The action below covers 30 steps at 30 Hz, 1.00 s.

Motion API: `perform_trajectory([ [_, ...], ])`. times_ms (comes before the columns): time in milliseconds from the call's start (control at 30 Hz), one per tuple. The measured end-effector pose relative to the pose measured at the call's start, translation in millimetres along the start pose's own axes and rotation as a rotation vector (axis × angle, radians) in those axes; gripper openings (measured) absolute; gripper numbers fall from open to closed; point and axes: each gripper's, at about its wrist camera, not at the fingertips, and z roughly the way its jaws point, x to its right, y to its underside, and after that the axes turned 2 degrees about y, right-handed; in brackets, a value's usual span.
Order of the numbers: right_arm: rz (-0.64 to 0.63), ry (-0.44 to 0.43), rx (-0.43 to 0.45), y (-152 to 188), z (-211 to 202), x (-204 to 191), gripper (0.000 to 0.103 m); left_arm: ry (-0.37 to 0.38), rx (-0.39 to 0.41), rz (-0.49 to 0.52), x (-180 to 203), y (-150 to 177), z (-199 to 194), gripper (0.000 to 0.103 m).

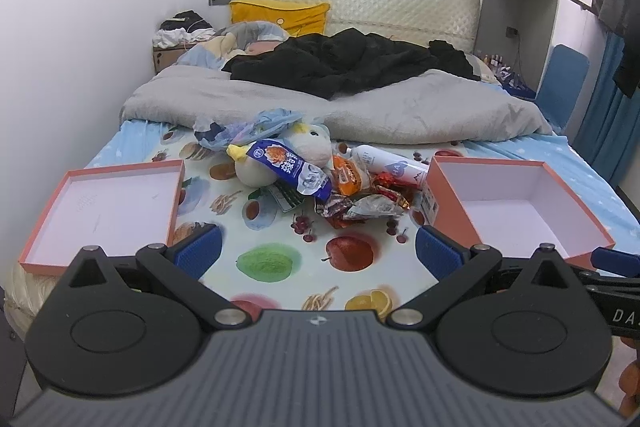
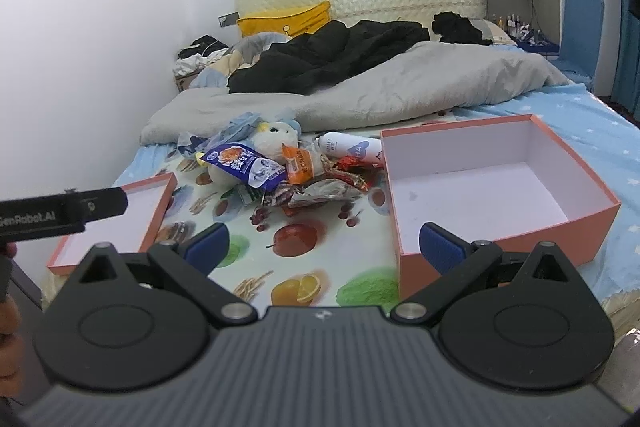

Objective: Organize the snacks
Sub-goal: 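Move both tools toward the snack pile on the bed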

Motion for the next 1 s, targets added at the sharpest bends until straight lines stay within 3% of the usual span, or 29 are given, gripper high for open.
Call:
perform_trajectory([
  [667, -0.022, -0.006, 0.009, -1.1, -4.3, -3.0, 0.103, 0.002, -0.009, -0.013, -0.7, -0.1, 4.5, 0.103],
  [833, 0.006, -0.035, 0.012, -1.4, -5.6, 1.1, 0.103, 0.008, -0.01, -0.009, -1.5, 1.9, 6.4, 0.103],
  [1000, 0.052, -0.006, 0.046, -2.8, -9.2, 12.4, 0.103, 0.009, -0.017, -0.008, -0.8, 3.1, 9.4, 0.103],
])
